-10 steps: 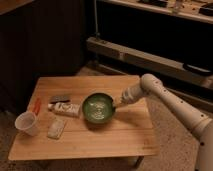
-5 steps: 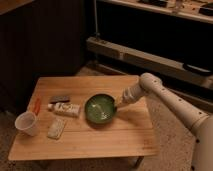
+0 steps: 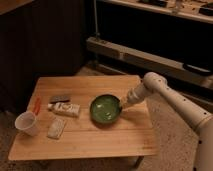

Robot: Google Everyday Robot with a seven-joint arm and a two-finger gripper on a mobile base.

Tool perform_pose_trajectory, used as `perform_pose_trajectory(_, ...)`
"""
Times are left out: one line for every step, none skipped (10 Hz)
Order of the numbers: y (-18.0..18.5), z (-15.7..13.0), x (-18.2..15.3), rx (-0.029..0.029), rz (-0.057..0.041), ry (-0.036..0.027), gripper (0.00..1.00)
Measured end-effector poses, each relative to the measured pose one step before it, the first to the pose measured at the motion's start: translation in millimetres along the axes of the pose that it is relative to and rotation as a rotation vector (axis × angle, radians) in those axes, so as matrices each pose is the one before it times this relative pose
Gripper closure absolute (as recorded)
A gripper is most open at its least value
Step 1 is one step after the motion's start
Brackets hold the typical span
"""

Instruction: Drag the ceramic bowl in a circle

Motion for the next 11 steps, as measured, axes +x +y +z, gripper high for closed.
perform_pose_trajectory(6.46,-0.57,-0.31,-0.02624,0.00211,-0.00700,1.00)
perform_pose_trajectory(9.22,-1.20,-1.72,-0.02231,0.00868,-0.00488,1.00)
perform_pose_trajectory(10.15,-2.40,-3.45,-0.01900,0.01341,-0.00487,1.00)
perform_pose_trajectory(7.54,-0.63,-2.33,-0.01306,0.01349,-0.00286,1.00)
perform_pose_trajectory(3.79,-0.17,-1.28,-0.00814,0.00882,-0.00194,1.00)
perform_pose_trajectory(8.29,-2.96,-3.86,-0.00943,0.01491,0.00209,1.00)
perform_pose_trajectory(12.80,-6.68,-7.91,-0.00899,0.01770,0.00403,1.00)
perform_pose_trajectory(6.91,-4.77,-6.77,-0.00528,0.00889,0.00089,1.00)
perform_pose_trajectory(5.85,-9.70,-10.25,-0.00678,0.00697,0.00974,1.00)
perform_pose_trajectory(4.14,-7.31,-6.65,-0.00435,0.00894,0.00730,1.00)
perform_pose_trajectory(4.07,-5.26,-7.74,-0.00519,0.01041,0.00223,1.00)
